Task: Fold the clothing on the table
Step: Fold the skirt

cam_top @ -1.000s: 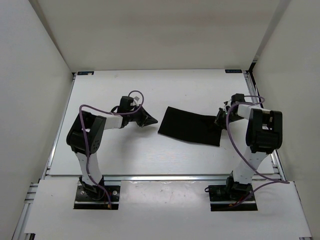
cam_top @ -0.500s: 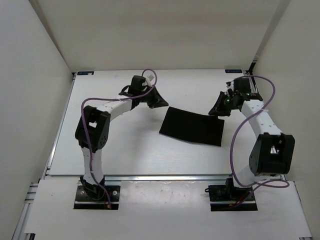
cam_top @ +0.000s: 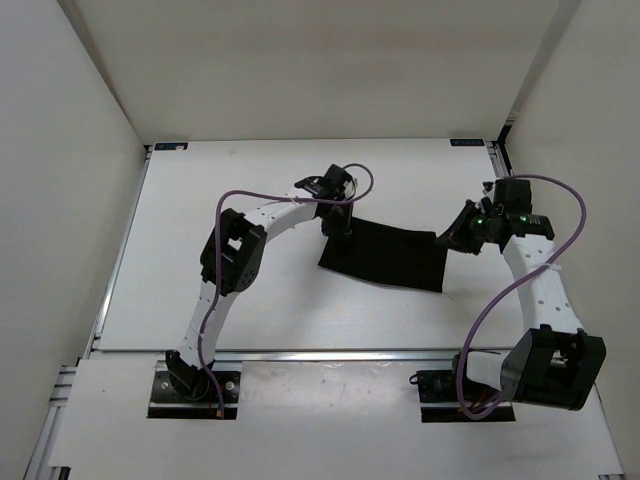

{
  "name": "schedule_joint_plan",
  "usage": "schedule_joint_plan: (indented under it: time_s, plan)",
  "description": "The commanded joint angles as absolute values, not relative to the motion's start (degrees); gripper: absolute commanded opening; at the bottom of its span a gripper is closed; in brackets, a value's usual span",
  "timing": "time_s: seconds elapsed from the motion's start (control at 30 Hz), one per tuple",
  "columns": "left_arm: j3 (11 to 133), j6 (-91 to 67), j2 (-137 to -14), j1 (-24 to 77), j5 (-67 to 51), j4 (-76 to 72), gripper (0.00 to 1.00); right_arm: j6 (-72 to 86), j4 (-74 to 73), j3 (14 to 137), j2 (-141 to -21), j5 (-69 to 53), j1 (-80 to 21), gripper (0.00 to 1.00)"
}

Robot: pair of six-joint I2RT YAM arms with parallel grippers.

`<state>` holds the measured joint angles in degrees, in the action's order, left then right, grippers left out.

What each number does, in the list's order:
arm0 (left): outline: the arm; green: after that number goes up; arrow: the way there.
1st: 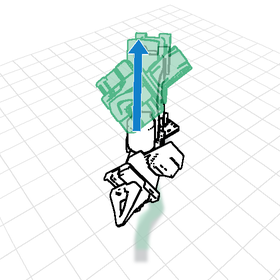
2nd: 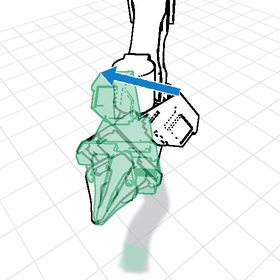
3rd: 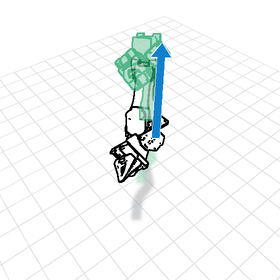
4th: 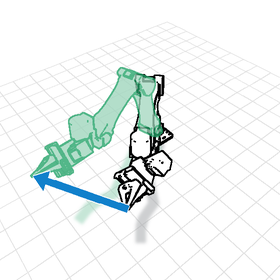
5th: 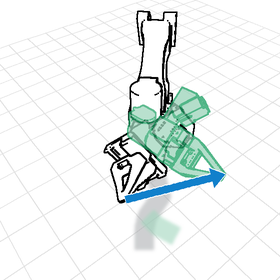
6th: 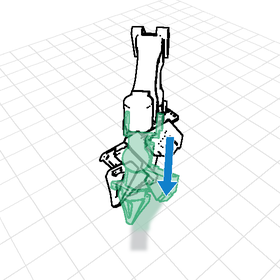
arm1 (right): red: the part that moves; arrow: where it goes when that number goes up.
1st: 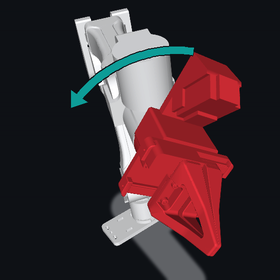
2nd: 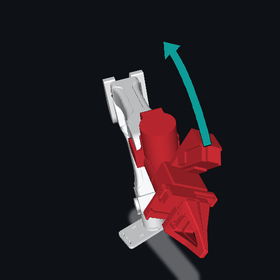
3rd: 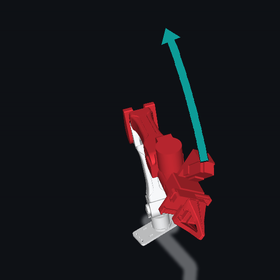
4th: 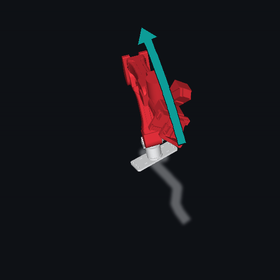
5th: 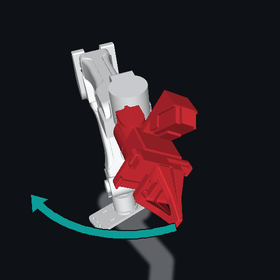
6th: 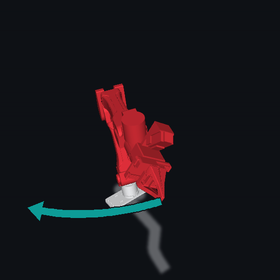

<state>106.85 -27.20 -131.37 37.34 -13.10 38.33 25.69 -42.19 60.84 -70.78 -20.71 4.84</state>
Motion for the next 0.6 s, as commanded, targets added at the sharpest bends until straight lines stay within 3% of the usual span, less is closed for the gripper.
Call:
schedule_joint_plan:
  time_s: [0.0, 0.23, 0.37, 0.43, 0.5, 0.57]
  plan:
    - [106.1, -22.9, -128.8, 36.7, -3.1, 42.9, 0.00, 27.0, -43.5, 59.8, -68.6, -20.7, 5.2, 0.09]
    - [95.6, -21.1, -123.8, 35.2, 1.9, 41.8, 0.00, 27.1, -44.6, 59.1, -68.5, -21.4, 4.4, 0.12]
    - [83.3, -22.3, -115.7, 32.4, 1.8, 36.3, 0.00, 25.9, -45.9, 57.7, -69.7, -20.7, 3.3, 0.21]
    - [76.4, -23.0, -111.2, 30.7, 0.2, 34.5, 0.00, 25.2, -44.6, 55.8, -70.6, -21.5, 3.1, 0.30]
    - [73.1, -23.4, -109.0, 28.8, -1.2, 33.1, 0.00, 24.9, -42.6, 53.3, -71.7, -22.1, 2.5, 0.38]
    - [71.3, -23.6, -108.1, 28.8, -1.7, 32.4, 0.00, 23.9, -39.3, 50.7, -74.6, -23.5, 2.1, 0.40]
